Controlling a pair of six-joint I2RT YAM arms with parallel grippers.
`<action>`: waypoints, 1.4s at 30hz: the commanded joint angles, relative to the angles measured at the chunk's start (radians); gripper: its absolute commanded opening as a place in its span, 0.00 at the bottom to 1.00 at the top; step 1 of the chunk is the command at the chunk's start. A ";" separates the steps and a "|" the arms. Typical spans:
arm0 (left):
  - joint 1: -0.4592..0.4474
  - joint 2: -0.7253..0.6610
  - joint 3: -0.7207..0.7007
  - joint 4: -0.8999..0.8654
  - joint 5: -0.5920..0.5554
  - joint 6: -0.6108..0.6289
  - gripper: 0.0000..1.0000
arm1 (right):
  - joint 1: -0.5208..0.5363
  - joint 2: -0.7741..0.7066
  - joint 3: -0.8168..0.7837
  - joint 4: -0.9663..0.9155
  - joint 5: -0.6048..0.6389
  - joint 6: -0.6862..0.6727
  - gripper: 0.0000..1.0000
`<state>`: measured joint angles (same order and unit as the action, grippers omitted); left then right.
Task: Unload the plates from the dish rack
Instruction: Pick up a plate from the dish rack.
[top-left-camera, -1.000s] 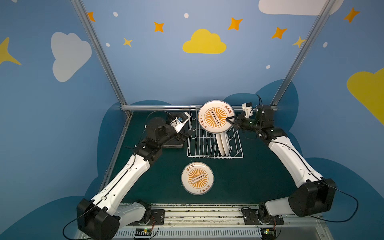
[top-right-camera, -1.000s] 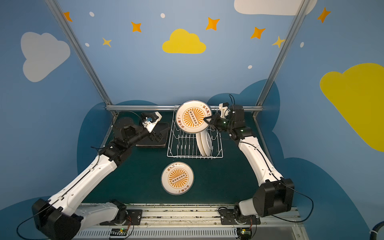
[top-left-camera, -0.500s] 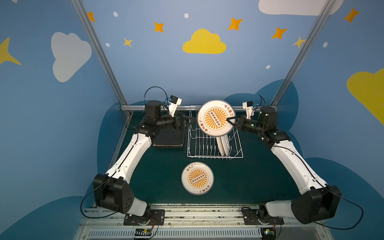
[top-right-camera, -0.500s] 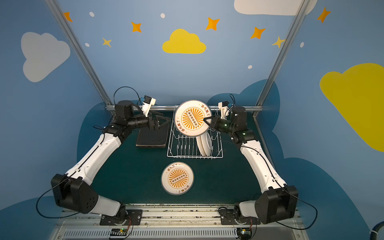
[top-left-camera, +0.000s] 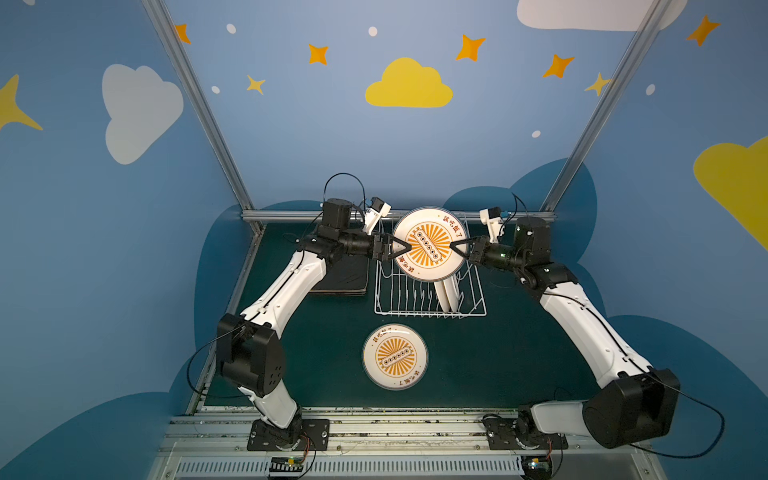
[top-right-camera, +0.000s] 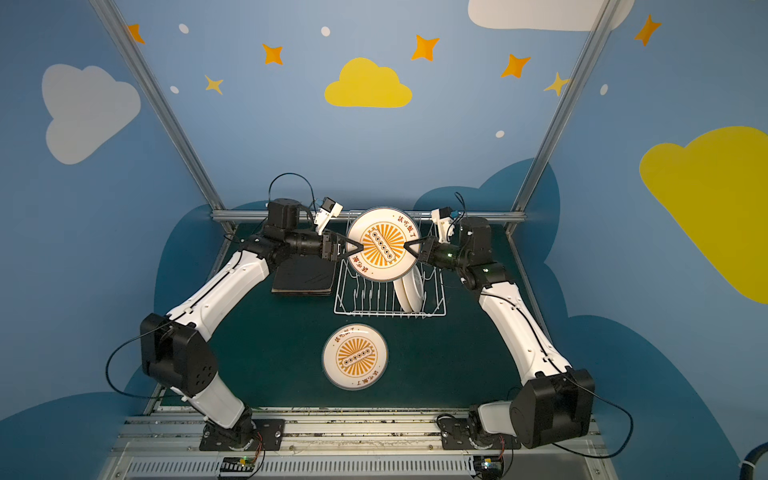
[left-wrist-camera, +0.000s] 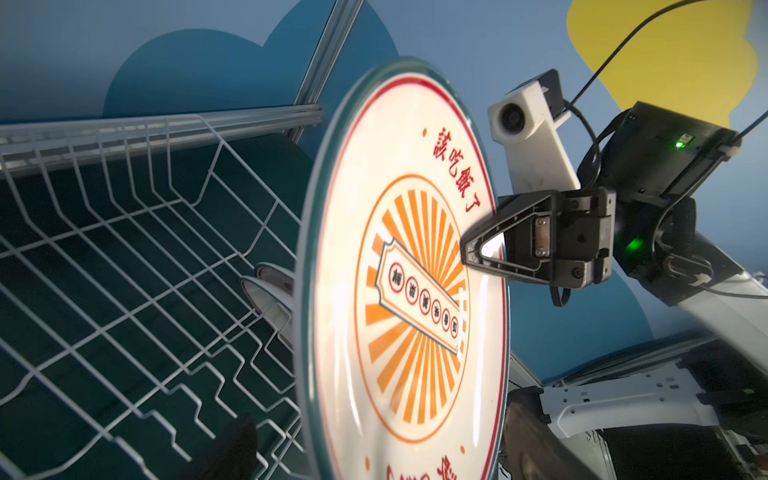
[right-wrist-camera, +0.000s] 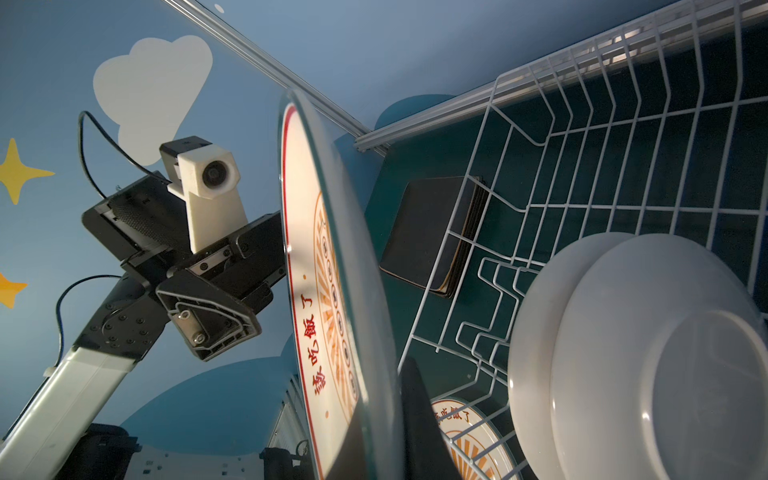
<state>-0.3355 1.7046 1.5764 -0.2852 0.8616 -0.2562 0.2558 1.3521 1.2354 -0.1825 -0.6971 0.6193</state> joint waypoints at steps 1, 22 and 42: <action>-0.006 0.029 0.040 -0.012 0.059 -0.004 0.82 | -0.003 -0.016 -0.006 0.060 -0.036 -0.017 0.00; -0.037 0.044 0.000 0.063 0.122 -0.068 0.39 | 0.008 -0.020 -0.066 0.108 -0.058 -0.014 0.00; -0.042 0.077 0.063 -0.048 0.109 -0.047 0.03 | 0.011 -0.016 -0.079 0.097 -0.042 -0.033 0.06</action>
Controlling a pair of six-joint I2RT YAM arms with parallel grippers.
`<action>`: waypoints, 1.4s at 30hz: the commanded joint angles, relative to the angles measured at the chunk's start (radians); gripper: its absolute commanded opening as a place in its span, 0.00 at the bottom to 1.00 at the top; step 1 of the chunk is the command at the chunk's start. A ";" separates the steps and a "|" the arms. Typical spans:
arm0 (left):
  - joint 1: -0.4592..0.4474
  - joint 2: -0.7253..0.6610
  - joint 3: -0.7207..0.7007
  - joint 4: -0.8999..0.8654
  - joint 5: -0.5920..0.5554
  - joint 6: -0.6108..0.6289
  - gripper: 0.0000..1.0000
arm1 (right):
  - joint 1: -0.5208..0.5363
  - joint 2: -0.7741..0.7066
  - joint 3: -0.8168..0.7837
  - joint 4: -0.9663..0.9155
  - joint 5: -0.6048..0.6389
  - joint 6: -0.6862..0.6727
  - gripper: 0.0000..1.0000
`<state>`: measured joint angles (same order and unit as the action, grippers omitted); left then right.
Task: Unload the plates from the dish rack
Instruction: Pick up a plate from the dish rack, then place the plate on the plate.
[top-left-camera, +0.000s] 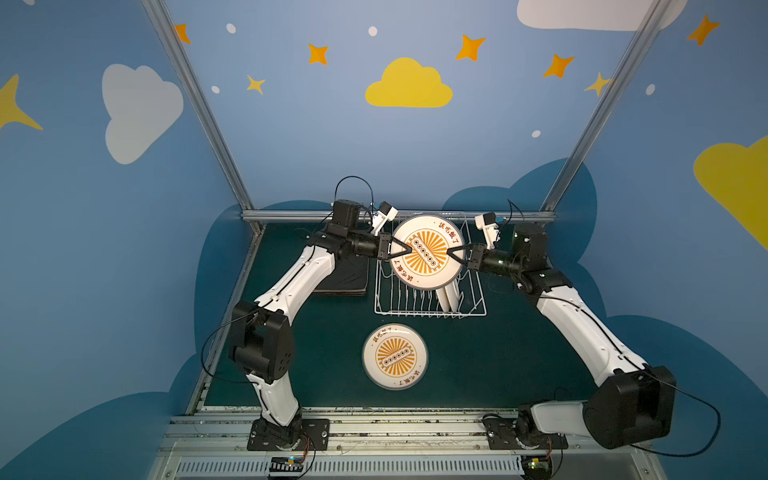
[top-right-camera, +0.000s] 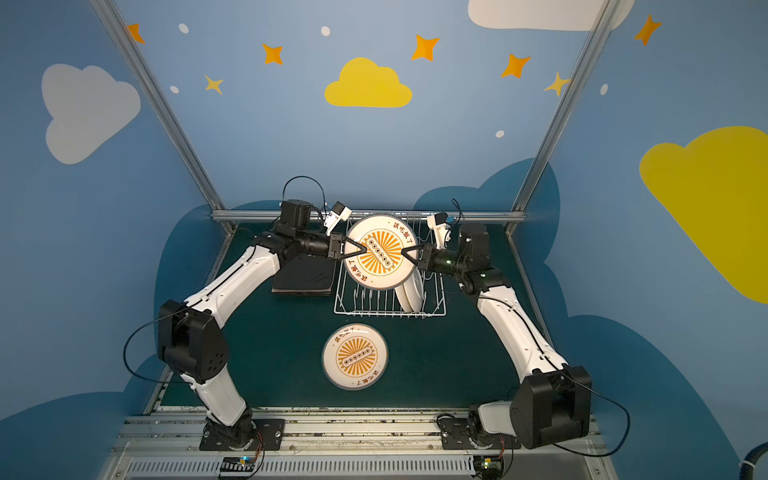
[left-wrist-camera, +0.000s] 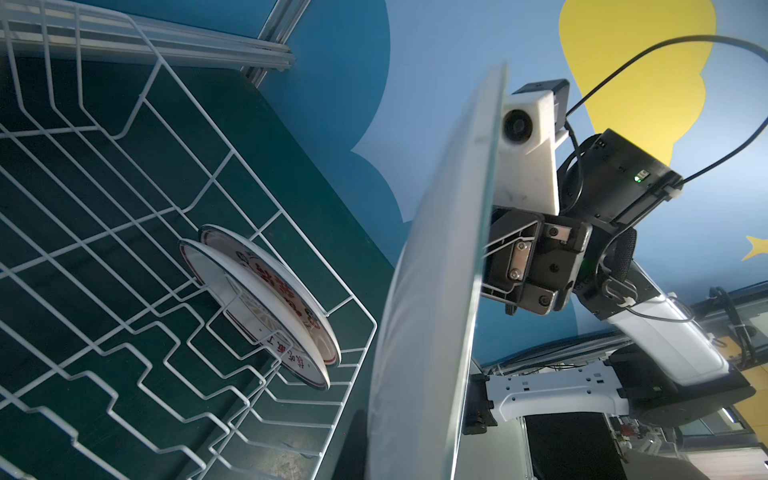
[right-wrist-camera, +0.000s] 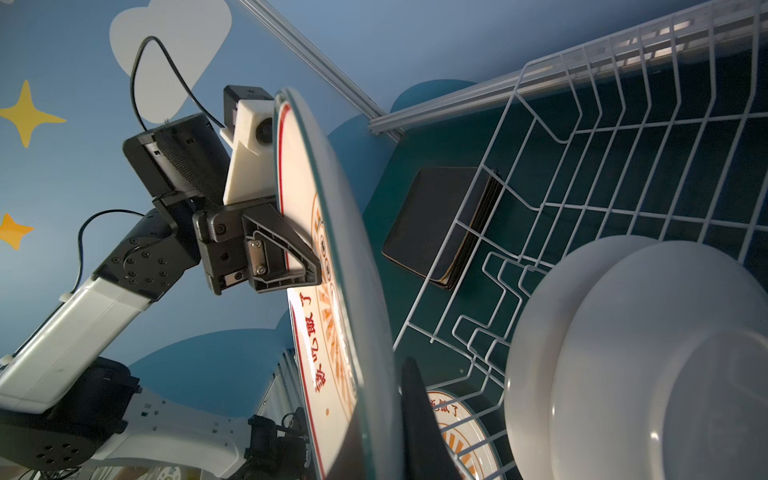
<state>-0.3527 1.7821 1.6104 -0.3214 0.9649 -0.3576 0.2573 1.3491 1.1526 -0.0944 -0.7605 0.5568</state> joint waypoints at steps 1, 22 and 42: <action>-0.023 -0.003 0.030 -0.017 0.002 0.050 0.03 | 0.010 -0.013 0.006 0.005 0.020 0.027 0.09; 0.045 -0.203 -0.074 -0.191 -0.075 -0.022 0.03 | 0.006 -0.075 0.139 -0.370 0.120 -0.377 0.88; 0.049 -0.557 -0.524 -0.533 -0.172 0.019 0.03 | 0.022 -0.184 0.048 -0.481 0.173 -0.683 0.88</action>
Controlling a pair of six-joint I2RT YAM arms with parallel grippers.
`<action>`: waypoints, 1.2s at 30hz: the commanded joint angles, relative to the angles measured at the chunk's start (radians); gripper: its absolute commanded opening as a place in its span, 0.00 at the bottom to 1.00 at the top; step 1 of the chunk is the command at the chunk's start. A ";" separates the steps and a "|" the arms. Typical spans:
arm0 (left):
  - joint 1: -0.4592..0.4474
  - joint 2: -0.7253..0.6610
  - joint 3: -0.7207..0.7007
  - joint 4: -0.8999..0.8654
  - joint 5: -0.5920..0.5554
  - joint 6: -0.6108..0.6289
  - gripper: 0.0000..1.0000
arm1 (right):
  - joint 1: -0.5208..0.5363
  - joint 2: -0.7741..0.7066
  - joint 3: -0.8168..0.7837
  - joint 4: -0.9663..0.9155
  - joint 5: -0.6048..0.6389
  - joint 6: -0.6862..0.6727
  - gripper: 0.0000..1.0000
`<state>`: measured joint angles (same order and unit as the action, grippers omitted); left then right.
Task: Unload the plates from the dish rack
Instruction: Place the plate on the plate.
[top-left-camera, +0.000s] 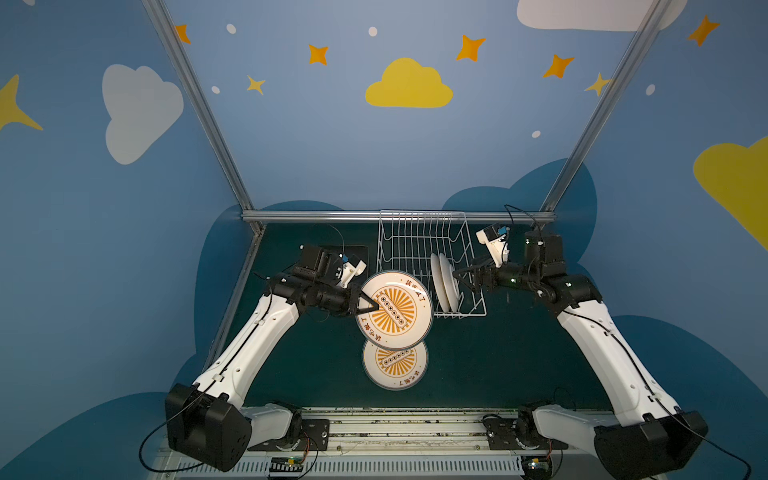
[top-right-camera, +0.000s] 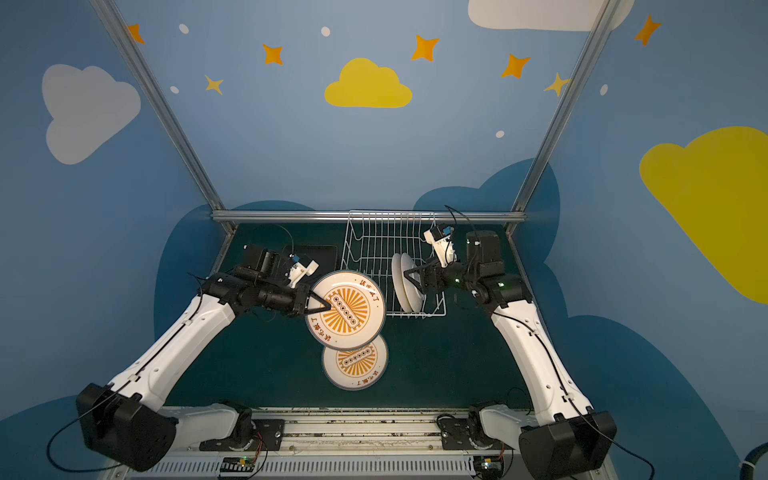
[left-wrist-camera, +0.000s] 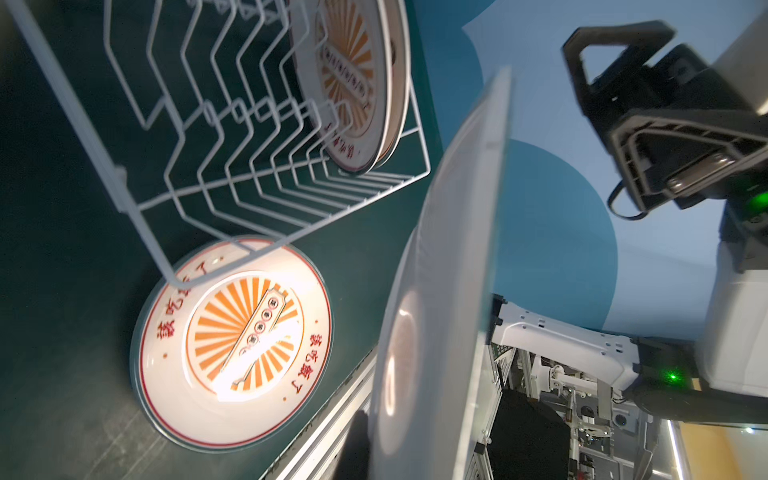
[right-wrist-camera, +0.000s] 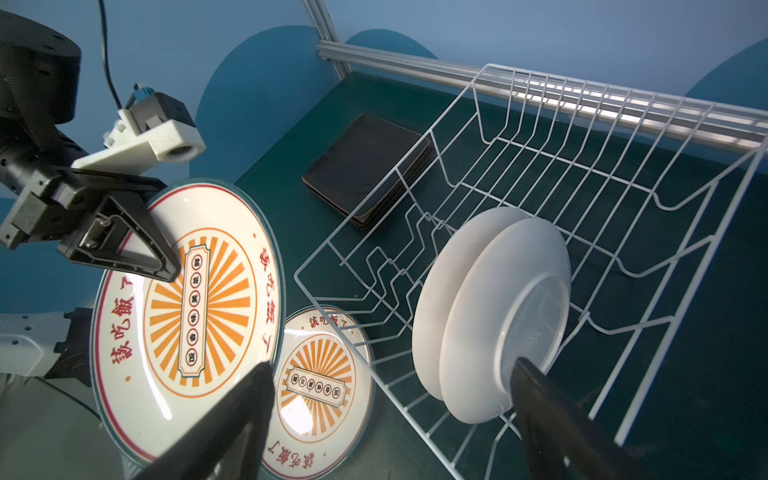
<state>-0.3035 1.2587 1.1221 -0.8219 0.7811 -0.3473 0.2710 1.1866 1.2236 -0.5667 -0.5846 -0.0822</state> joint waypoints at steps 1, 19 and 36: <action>-0.002 -0.043 -0.064 -0.021 0.008 -0.004 0.03 | 0.011 -0.026 -0.033 -0.002 -0.006 -0.050 0.88; -0.062 0.066 -0.361 0.259 0.032 -0.097 0.03 | 0.082 -0.039 -0.068 -0.123 -0.067 -0.305 0.89; -0.075 0.214 -0.383 0.319 0.009 -0.019 0.09 | 0.127 0.008 -0.049 -0.152 -0.047 -0.332 0.89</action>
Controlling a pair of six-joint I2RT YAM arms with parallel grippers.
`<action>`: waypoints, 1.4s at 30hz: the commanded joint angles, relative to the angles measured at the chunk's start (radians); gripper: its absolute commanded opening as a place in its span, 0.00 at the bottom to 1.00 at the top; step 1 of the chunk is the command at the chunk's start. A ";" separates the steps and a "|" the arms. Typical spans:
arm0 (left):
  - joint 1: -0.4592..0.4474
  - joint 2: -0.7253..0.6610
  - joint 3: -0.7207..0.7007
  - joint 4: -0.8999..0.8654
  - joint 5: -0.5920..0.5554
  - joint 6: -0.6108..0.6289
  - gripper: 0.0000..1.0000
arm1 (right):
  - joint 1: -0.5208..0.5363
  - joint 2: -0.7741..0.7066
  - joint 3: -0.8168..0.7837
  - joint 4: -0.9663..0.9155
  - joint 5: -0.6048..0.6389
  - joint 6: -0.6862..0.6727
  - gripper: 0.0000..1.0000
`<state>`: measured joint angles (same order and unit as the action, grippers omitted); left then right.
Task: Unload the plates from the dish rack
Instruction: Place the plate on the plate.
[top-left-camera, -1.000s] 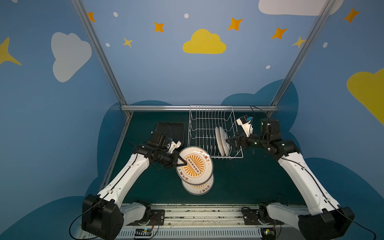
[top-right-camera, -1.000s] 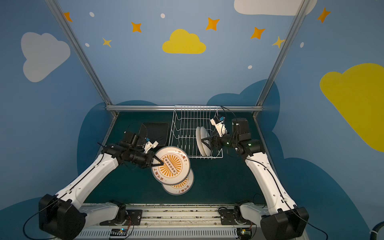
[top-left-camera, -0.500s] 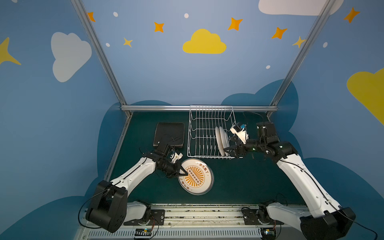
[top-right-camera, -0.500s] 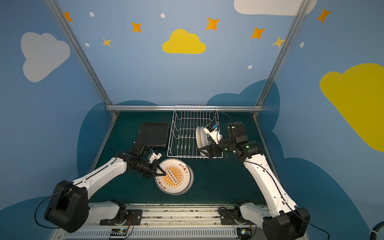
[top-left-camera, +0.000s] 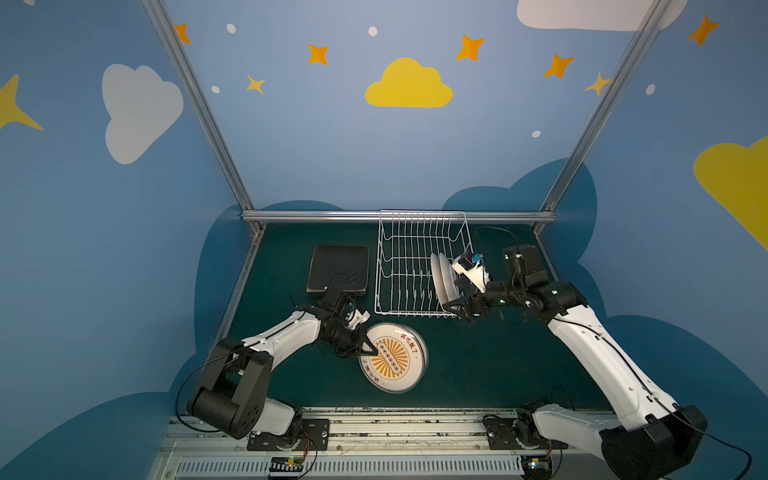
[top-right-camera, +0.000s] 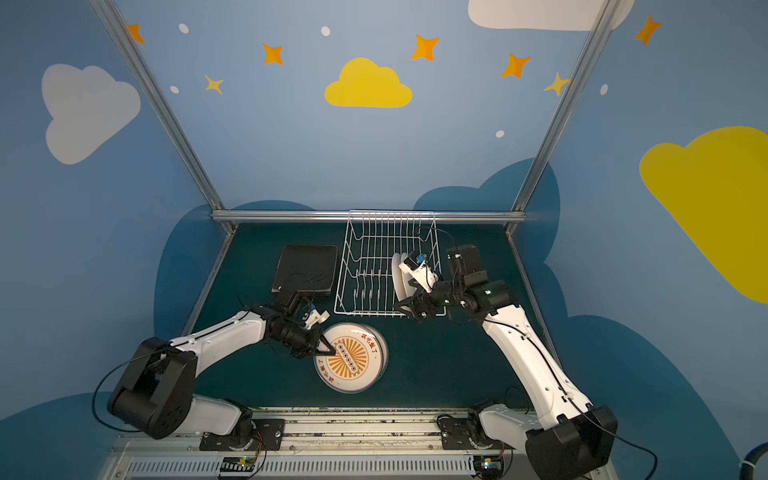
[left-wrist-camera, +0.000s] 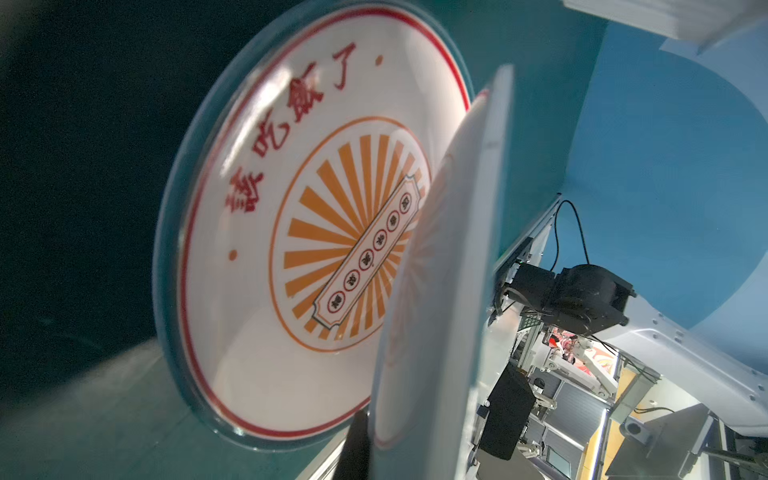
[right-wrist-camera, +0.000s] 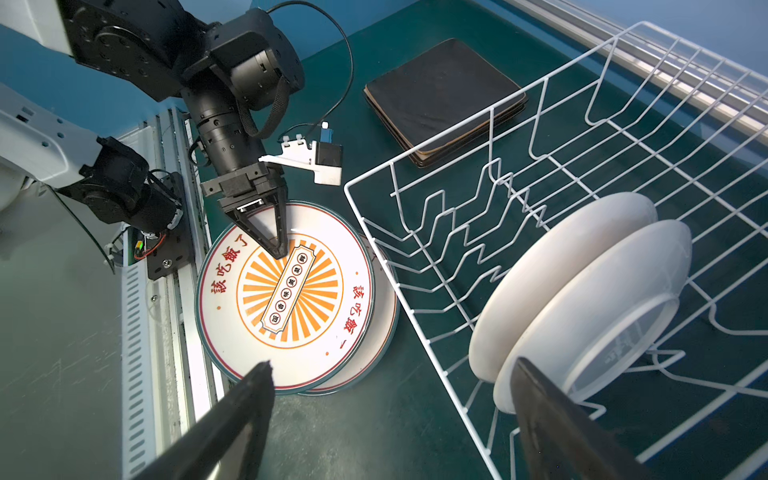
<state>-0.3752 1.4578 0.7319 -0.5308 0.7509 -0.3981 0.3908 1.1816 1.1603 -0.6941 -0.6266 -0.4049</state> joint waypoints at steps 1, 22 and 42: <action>-0.003 0.024 0.013 0.028 0.042 0.039 0.09 | 0.009 0.016 0.018 -0.025 -0.004 -0.009 0.89; 0.007 0.152 0.099 -0.029 -0.009 0.097 0.45 | 0.039 0.028 0.025 -0.016 0.034 0.022 0.89; 0.007 0.167 0.216 -0.187 -0.094 0.125 0.92 | 0.054 0.004 -0.007 -0.010 0.080 0.042 0.89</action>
<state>-0.3714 1.6325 0.9230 -0.6628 0.6819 -0.2901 0.4374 1.2037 1.1606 -0.7002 -0.5575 -0.3702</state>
